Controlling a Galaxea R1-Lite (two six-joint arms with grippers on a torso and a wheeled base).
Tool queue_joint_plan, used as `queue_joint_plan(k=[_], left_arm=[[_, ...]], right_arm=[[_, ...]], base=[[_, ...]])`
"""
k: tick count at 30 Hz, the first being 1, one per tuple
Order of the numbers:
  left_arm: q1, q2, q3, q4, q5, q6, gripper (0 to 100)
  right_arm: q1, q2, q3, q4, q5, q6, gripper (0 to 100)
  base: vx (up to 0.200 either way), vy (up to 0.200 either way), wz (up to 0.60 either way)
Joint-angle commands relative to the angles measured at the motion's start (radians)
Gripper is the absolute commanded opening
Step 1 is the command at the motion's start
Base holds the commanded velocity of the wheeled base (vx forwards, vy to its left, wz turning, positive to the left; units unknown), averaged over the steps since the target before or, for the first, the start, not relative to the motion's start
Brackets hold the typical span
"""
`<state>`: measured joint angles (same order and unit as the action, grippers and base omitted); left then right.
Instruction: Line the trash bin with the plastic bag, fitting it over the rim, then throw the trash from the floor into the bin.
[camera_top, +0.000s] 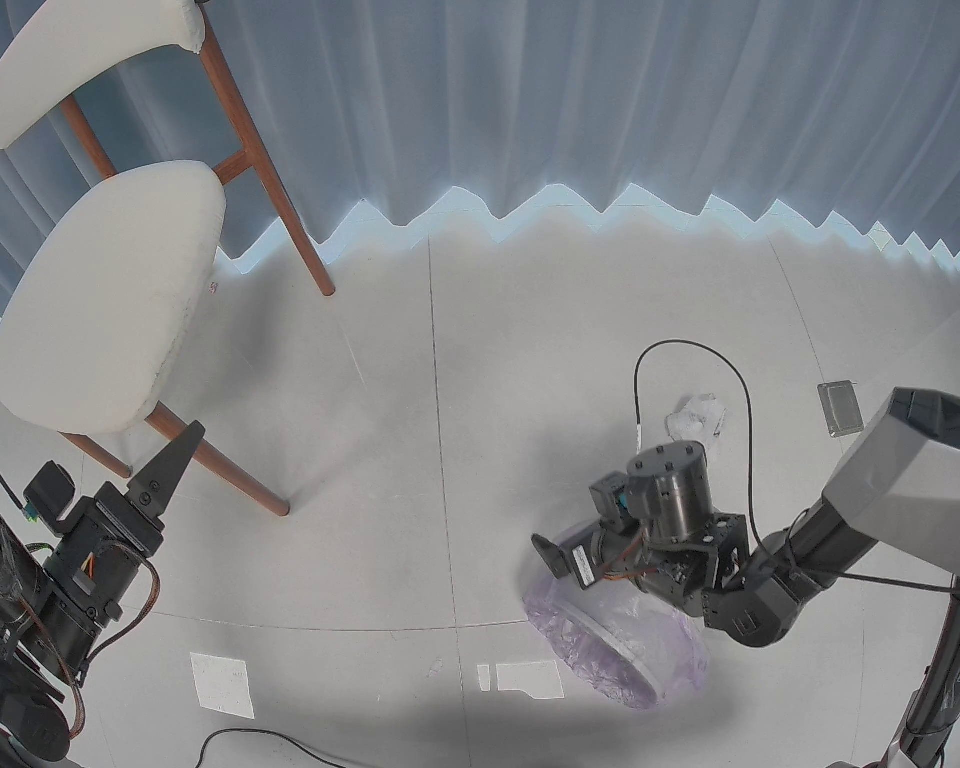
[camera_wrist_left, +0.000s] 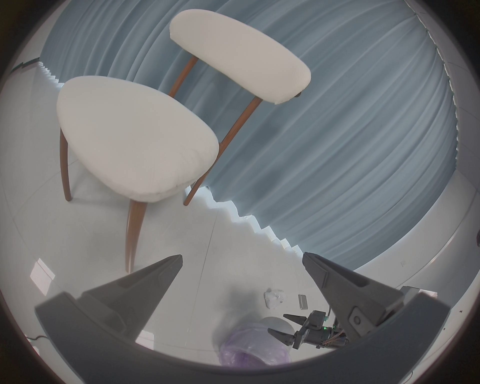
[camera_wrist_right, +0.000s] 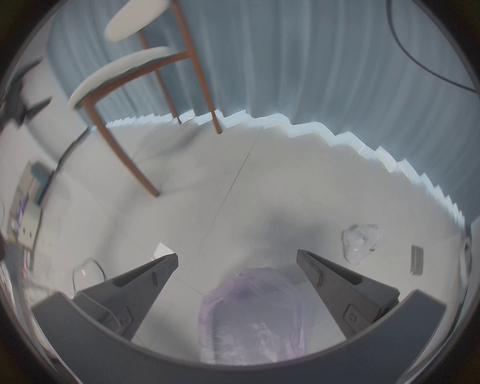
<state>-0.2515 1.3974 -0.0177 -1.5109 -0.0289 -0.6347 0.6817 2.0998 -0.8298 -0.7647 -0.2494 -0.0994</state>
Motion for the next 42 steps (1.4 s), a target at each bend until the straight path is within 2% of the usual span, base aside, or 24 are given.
queue_joint_plan(k=[1,6,9,12,14,16,17,21,23,24,25,29,30,31,32,34,38,42], left_arm=[[-0.048,-0.005,0.018,0.070,0.001,0.004,100],[-0.088,0.005,0.018,0.093,0.014,0.003,100],[-0.160,0.020,0.018,0.132,0.011,-0.003,100],[-0.267,0.071,0.018,0.164,0.006,-0.010,100],[-0.319,0.137,0.018,0.176,0.006,-0.019,100],[-0.353,0.204,0.018,0.170,0.004,-0.019,100],[-0.356,0.209,0.018,0.170,0.004,-0.019,100],[-0.430,0.318,0.018,0.146,0.001,-0.023,100],[-0.460,0.342,0.018,0.110,0.001,-0.042,100],[-0.460,0.342,0.018,0.110,0.001,-0.042,100],[-0.486,0.365,0.018,0.067,0.001,-0.079,100],[-0.497,0.430,0.018,-0.035,0.001,-0.125,100],[-0.497,0.437,0.016,-0.037,0.001,-0.125,100],[-0.497,0.456,0.010,-0.038,0.001,-0.122,100],[-0.497,0.456,0.010,-0.038,0.001,-0.122,100],[-0.512,0.466,-0.004,-0.038,0.004,-0.126,100],[-0.526,0.489,-0.008,-0.040,0.006,-0.123,100],[-0.526,0.492,-0.027,-0.038,0.007,-0.119,100]], right_arm=[[-0.025,0.019,0.205,-0.123,0.022,-0.094,100],[-0.067,-0.035,0.325,-0.128,0.021,-0.102,100],[-0.065,-0.072,0.376,-0.123,0.016,-0.125,100],[-0.068,-0.095,0.443,-0.125,0.002,-0.141,100],[-0.102,-0.106,0.459,-0.128,-0.001,-0.141,100],[-0.160,-0.127,0.462,-0.128,-0.001,-0.146,100],[-0.165,-0.129,0.462,-0.128,-0.001,-0.148,100],[-0.301,-0.187,0.521,-0.125,-0.001,-0.152,100],[-0.413,-0.179,0.525,-0.130,0.002,-0.148,100],[-0.413,-0.179,0.525,-0.130,0.002,-0.148,100],[-0.539,-0.162,0.518,-0.134,0.012,-0.141,100],[-0.817,-0.141,0.500,-0.133,0.064,-0.100,100],[-0.846,-0.138,0.500,-0.133,0.068,-0.095,100],[-0.935,-0.121,0.502,-0.134,0.079,-0.085,100],[-0.935,-0.121,0.502,-0.134,0.079,-0.085,100],[-1.074,-0.072,0.512,-0.134,0.082,-0.062,100],[-1.163,0.002,0.523,-0.139,0.082,0.007,100],[-1.219,0.105,0.518,-0.242,0.076,-0.008,100]], base=[[0.000,0.000,0.00],[0.000,0.000,0.00],[0.000,0.000,0.00],[0.000,0.000,0.00],[0.000,0.000,0.00],[0.000,0.000,0.00],[0.000,0.000,0.00],[0.000,0.000,0.00],[0.000,0.000,0.00],[0.000,0.000,0.00],[0.000,0.000,0.00],[0.000,0.000,0.00],[0.000,0.000,0.00],[0.000,0.000,0.00],[0.000,0.000,0.00],[0.000,0.000,0.00],[0.000,0.000,0.00],[0.000,0.000,0.00]])
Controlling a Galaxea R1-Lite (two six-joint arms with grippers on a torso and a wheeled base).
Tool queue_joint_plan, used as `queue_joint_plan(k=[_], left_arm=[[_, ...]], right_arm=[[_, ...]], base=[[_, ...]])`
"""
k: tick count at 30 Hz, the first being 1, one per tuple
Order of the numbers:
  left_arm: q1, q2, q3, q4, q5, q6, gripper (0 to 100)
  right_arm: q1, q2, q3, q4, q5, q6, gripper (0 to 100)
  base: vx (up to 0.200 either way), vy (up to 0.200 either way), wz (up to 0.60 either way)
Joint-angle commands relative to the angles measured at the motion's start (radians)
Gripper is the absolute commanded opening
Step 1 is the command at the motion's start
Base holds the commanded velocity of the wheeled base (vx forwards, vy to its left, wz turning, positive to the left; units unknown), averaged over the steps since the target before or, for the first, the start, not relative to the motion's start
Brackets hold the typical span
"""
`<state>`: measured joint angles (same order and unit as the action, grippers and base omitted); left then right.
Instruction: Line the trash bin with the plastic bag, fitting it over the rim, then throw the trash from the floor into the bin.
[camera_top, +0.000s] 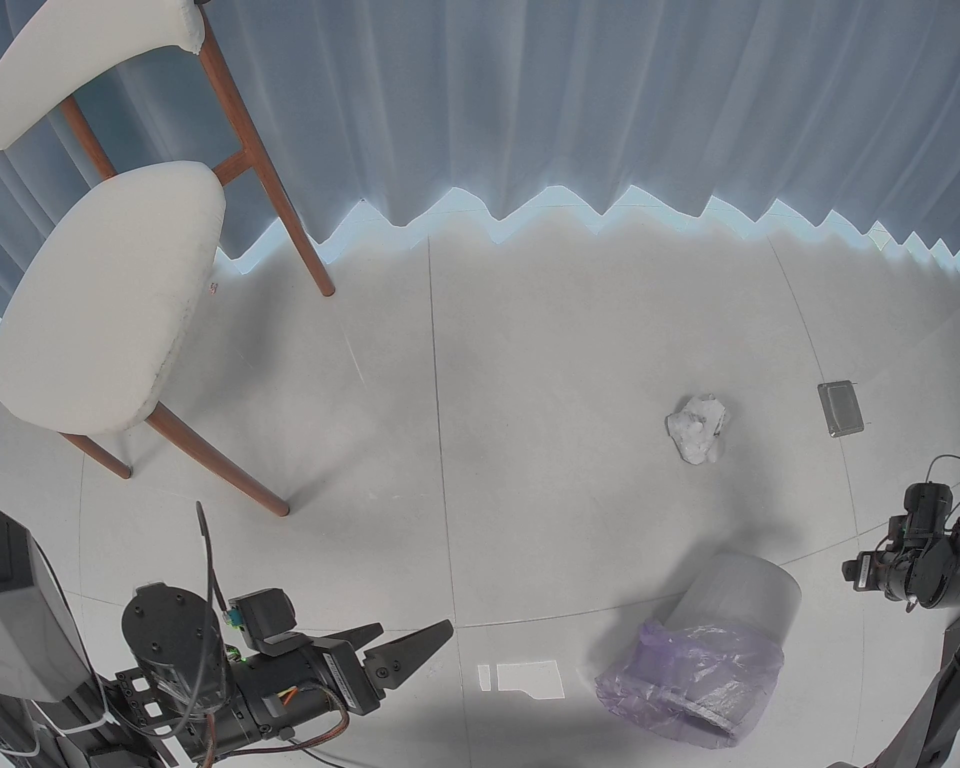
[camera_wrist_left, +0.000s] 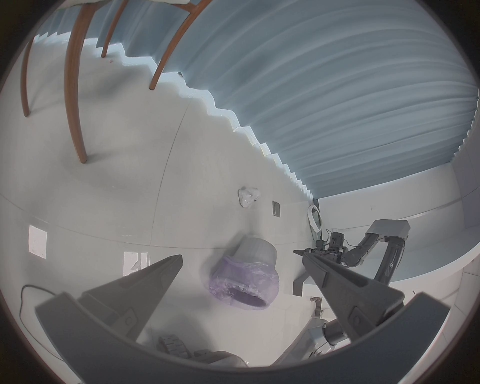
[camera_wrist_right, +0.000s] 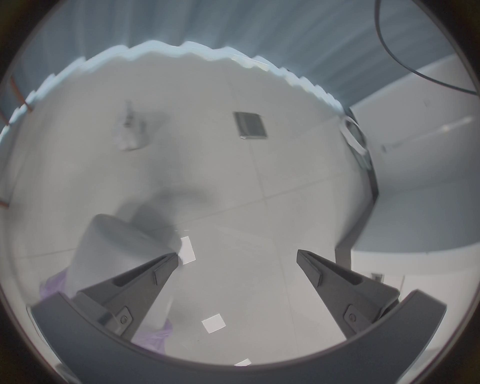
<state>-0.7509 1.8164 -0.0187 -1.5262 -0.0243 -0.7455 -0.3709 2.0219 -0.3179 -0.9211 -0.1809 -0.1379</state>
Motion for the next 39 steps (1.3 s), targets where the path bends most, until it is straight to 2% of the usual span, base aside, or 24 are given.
queue_joint_plan(k=[1,2,6,7,10,11,13,17,22,30,35,39], left_arm=[[-0.027,0.075,-0.029,-0.023,0.004,-0.008,100],[-0.027,0.075,-0.029,-0.023,0.004,-0.008,100],[-0.025,0.075,-0.041,-0.023,0.009,-0.005,100],[-0.022,0.073,-0.040,-0.023,0.010,-0.005,100],[-0.015,0.070,-0.036,-0.023,0.017,-0.005,100],[-0.007,0.067,-0.036,-0.023,0.029,-0.006,100],[-0.001,0.066,-0.036,-0.023,0.037,-0.006,100],[0.028,0.063,-0.032,-0.023,0.041,-0.014,100],[0.050,0.070,-0.035,-0.023,0.040,-0.015,100],[0.050,0.080,-0.036,-0.023,0.040,-0.015,100],[0.087,0.139,-0.069,-0.023,0.038,-0.003,100],[0.100,0.202,-0.119,-0.023,0.038,-0.006,100]], right_arm=[[-0.169,0.212,0.013,-0.117,0.004,0.018,100],[-0.169,0.212,0.013,-0.117,0.004,0.018,100],[-0.166,0.394,0.031,-0.317,-0.011,-0.032,100],[-0.140,0.428,0.036,-0.364,-0.012,-0.035,100],[-0.097,0.445,0.036,-0.371,-0.012,-0.031,100],[-0.054,0.465,0.042,-0.374,-0.011,-0.031,100],[-0.020,0.469,0.046,-0.377,-0.011,-0.031,100],[0.135,0.469,0.037,-0.375,-0.009,-0.005,100],[0.263,0.472,-0.049,-0.372,-0.009,0.040,100],[0.356,0.466,-0.182,-0.348,-0.009,0.155,100],[0.319,0.455,-0.236,-0.323,0.001,0.188,100],[0.320,0.431,-0.230,-0.326,0.031,0.218,100]], base=[[0.000,0.000,0.00],[0.000,0.000,0.00],[0.000,0.000,0.00],[0.000,0.000,0.00],[0.000,0.000,0.00],[0.000,0.000,0.00],[0.000,0.000,0.00],[0.000,0.000,0.00],[0.000,0.000,0.00],[0.000,0.000,0.00],[0.000,0.000,0.00],[0.000,0.000,0.00]])
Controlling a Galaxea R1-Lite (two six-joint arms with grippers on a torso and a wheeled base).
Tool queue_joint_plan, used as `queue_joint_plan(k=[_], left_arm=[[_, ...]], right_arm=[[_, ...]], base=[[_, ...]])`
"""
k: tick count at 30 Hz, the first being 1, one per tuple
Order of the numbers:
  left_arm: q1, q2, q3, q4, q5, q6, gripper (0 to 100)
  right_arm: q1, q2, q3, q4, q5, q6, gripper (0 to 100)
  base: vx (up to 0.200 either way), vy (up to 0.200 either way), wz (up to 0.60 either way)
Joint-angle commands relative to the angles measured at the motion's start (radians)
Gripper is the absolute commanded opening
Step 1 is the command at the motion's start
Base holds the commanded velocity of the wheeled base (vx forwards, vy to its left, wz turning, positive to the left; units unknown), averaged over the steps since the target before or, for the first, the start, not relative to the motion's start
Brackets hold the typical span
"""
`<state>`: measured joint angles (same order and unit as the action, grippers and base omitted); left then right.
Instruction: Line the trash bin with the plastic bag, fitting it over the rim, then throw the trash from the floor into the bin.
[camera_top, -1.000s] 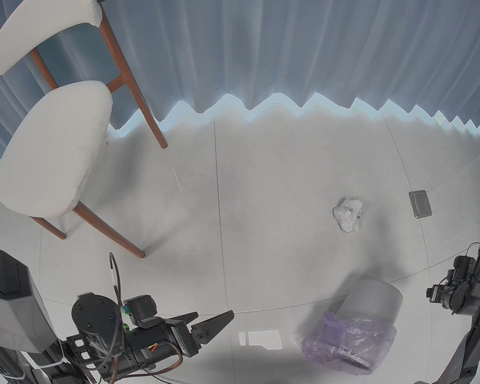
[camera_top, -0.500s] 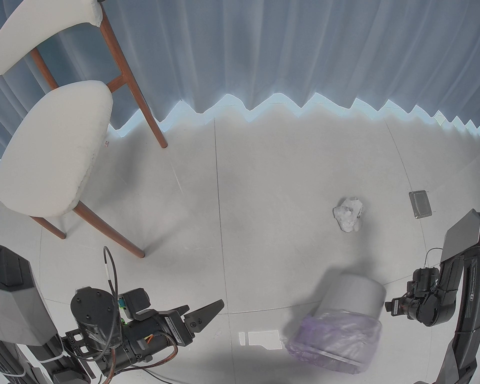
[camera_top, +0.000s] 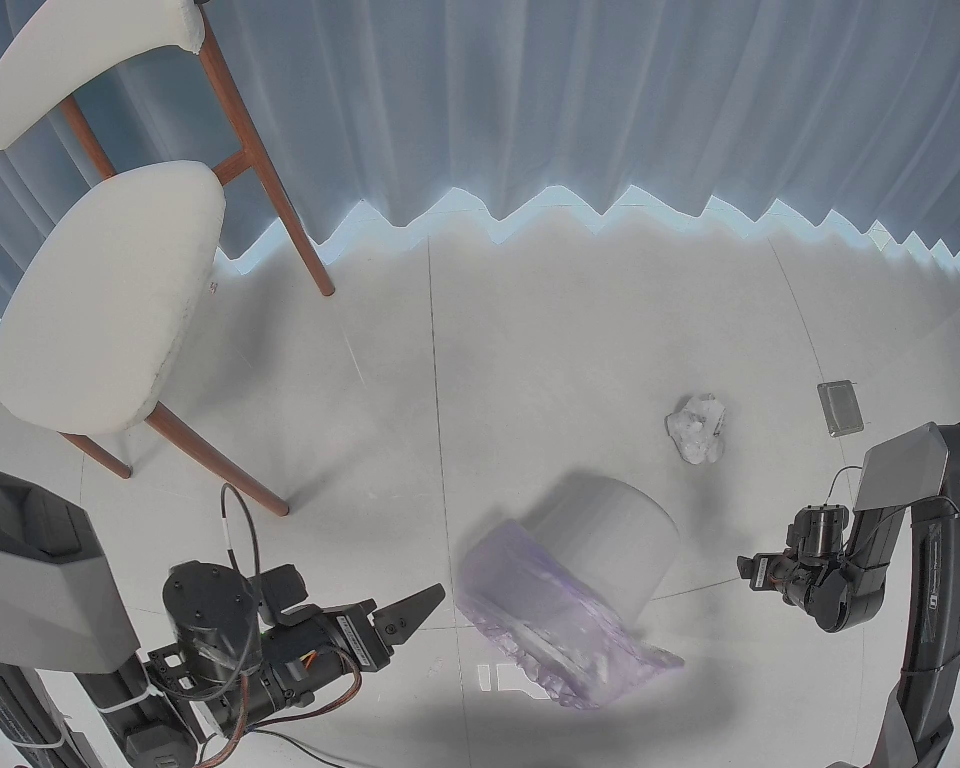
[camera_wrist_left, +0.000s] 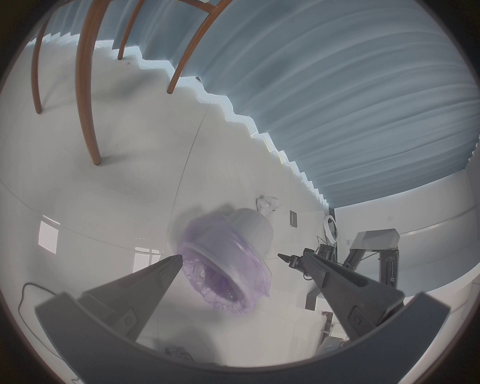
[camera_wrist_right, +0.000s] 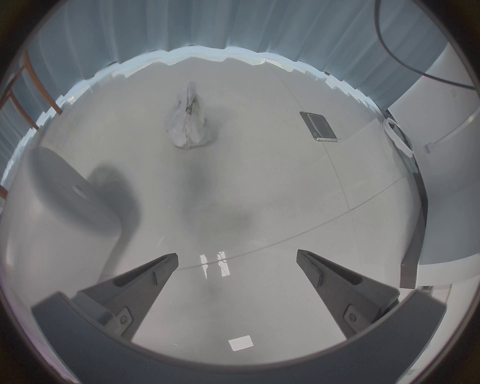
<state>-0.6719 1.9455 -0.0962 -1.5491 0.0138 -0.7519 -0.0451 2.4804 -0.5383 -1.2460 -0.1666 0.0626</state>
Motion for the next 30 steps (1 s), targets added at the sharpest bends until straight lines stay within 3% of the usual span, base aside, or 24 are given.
queue_joint_plan(k=[1,4,9,11,15,18,21,22,24,30], left_arm=[[0.032,0.110,-0.065,0.000,-0.003,0.000,100],[0.057,0.207,-0.180,0.000,-0.014,-0.010,100],[0.100,0.401,-0.399,0.015,-0.020,-0.014,100],[0.114,0.438,-0.447,0.038,-0.021,-0.014,100],[0.153,0.484,-0.642,0.348,-0.023,-0.015,100],[0.175,0.515,-0.772,0.483,-0.023,-0.023,100],[0.186,0.558,-0.844,0.503,-0.023,-0.024,100],[0.206,0.645,-1.024,0.518,-0.023,-0.024,100],[0.212,0.693,-1.152,0.547,-0.023,-0.023,100],[0.222,0.737,-1.306,0.616,-0.081,-0.024,100]], right_arm=[[0.007,-0.037,-0.008,-0.012,0.041,0.036,100],[0.074,-0.051,-0.029,-0.102,0.130,0.071,100],[0.171,-0.063,-0.054,-0.170,0.194,0.071,100],[0.182,-0.072,-0.052,-0.171,0.199,0.071,100],[0.211,-0.092,-0.048,-0.173,0.199,0.074,100],[0.218,-0.100,-0.042,-0.175,0.199,0.074,100],[0.218,-0.103,-0.042,-0.175,0.199,0.074,100],[0.222,-0.120,-0.040,-0.175,0.199,0.074,100],[0.229,-0.135,-0.032,-0.175,0.199,0.074,100],[0.245,-0.170,-0.020,-0.170,0.200,0.074,100]], base=[[0.000,0.000,0.00],[0.000,0.000,0.00],[0.000,0.000,0.00],[0.000,0.000,0.00],[0.000,0.000,0.00],[0.000,0.000,0.00],[0.000,0.000,0.00],[0.000,0.000,0.00],[0.000,0.000,0.00],[0.000,0.000,0.00]])
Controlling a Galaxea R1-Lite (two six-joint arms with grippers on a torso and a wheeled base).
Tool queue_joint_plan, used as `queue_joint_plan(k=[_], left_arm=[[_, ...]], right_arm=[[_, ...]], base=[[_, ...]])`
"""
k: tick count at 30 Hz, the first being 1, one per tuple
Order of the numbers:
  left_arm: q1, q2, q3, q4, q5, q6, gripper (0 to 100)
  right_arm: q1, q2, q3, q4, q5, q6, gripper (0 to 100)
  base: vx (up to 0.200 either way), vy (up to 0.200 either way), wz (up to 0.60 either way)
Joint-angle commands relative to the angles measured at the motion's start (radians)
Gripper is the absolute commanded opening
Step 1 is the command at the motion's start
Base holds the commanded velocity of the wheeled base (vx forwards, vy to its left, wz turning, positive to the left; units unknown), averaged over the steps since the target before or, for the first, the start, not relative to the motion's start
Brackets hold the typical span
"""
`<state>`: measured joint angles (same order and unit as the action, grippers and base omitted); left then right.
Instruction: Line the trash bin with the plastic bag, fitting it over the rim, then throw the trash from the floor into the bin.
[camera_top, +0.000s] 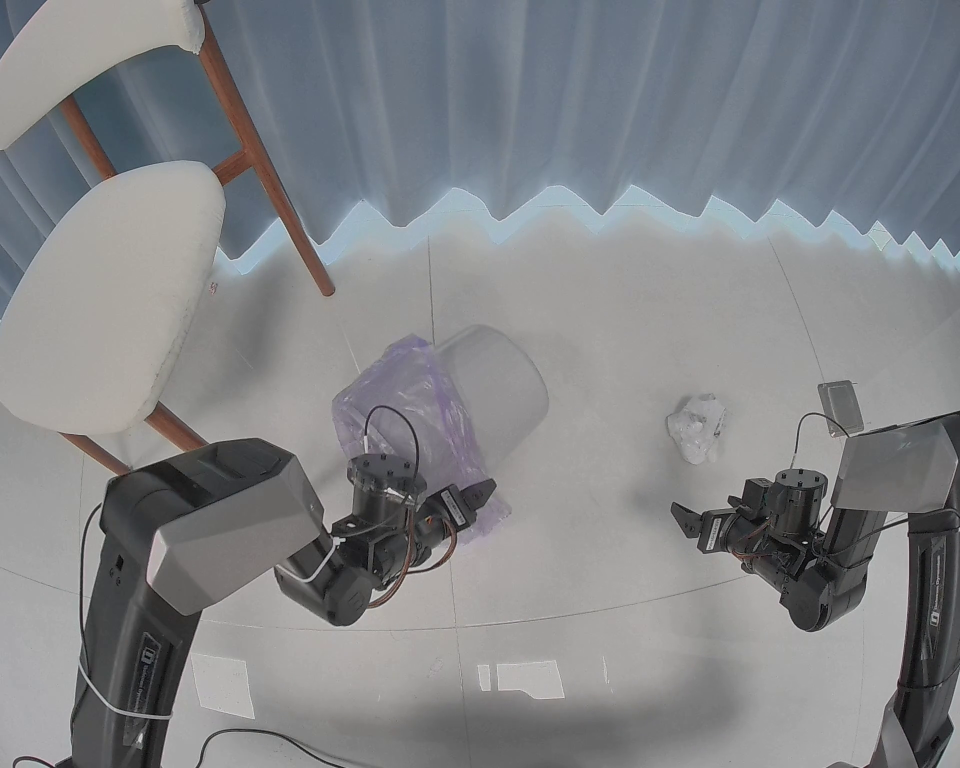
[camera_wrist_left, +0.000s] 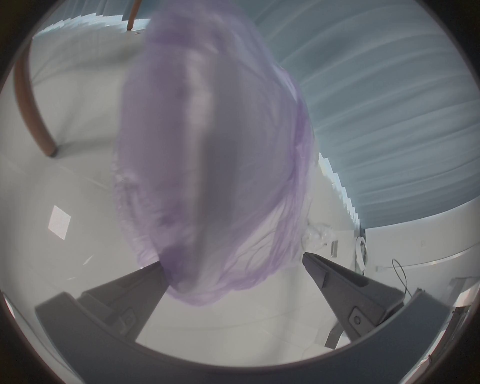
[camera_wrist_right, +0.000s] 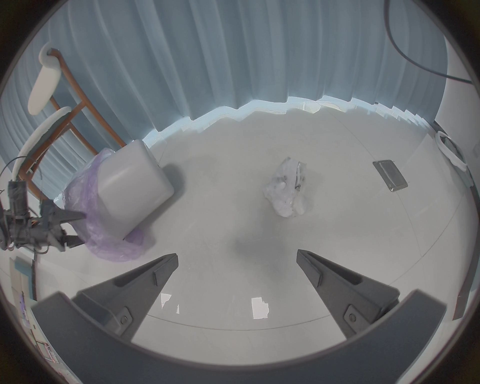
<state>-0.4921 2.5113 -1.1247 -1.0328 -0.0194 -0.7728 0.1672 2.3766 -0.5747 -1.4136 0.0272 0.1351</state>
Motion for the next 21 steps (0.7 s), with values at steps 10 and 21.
queue_joint_plan(k=[10,21], left_arm=[[0.044,0.073,-0.161,0.023,-0.019,-0.003,100],[0.049,0.067,-0.158,0.022,0.013,-0.010,0]], right_arm=[[0.038,-0.053,0.039,-0.013,0.005,0.006,100],[0.049,-0.030,0.052,-0.073,0.005,0.015,100]], base=[[0.000,0.000,0.00],[0.000,0.000,0.00]])
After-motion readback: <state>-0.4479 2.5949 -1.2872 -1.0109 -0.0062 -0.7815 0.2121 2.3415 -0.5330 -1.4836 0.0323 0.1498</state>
